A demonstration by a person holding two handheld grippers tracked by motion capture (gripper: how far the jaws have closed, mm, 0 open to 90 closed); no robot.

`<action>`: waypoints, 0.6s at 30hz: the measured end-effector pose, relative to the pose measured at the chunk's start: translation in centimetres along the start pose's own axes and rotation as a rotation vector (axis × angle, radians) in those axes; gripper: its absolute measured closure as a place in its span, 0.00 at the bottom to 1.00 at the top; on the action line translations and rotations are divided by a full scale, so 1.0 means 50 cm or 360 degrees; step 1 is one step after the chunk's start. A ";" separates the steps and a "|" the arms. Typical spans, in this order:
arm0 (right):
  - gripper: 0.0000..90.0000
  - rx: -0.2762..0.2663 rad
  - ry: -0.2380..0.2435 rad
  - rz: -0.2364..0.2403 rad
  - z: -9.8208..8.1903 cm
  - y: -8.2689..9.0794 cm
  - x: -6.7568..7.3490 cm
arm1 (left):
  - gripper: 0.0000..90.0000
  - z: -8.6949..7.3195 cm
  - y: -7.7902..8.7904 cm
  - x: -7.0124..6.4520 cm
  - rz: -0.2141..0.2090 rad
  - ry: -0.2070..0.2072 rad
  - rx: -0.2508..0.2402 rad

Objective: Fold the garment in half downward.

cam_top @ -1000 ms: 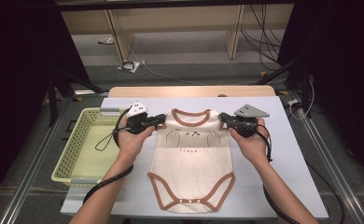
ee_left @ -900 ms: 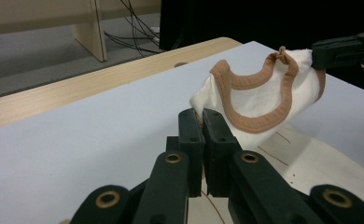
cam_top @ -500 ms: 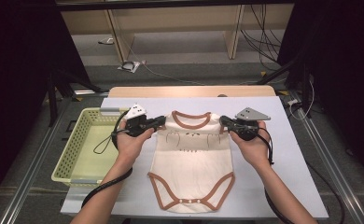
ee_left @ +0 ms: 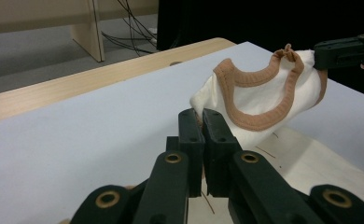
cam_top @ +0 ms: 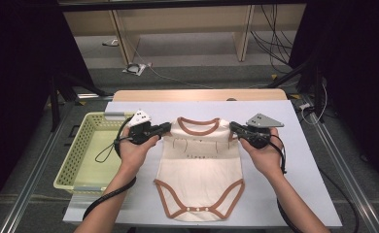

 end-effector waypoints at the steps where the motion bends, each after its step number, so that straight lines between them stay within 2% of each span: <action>1: 0.98 0.0002 -0.0001 -0.0001 -0.001 0.001 0.000 | 0.97 -0.001 0.000 -0.002 0.0002 -0.0002 0.0003; 14: 0.98 0.0012 -0.0016 0.0011 -0.006 0.013 0.001 | 0.96 -0.001 0.013 -0.016 -0.0006 -0.0036 0.0001; 18: 0.98 0.0018 -0.0009 0.0011 -0.007 0.018 0.004 | 0.96 -0.004 0.015 -0.017 -0.0026 -0.0032 0.0009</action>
Point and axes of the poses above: each handheld gripper's, and its own axes: y roughly backward along the jaws, z roughly out of its top, x roughly to its left, the point moved 4 cm from there along -y, roughly forward along the jaws, and after that the axes turned 8 degrees about x, right-handed, at the moved point
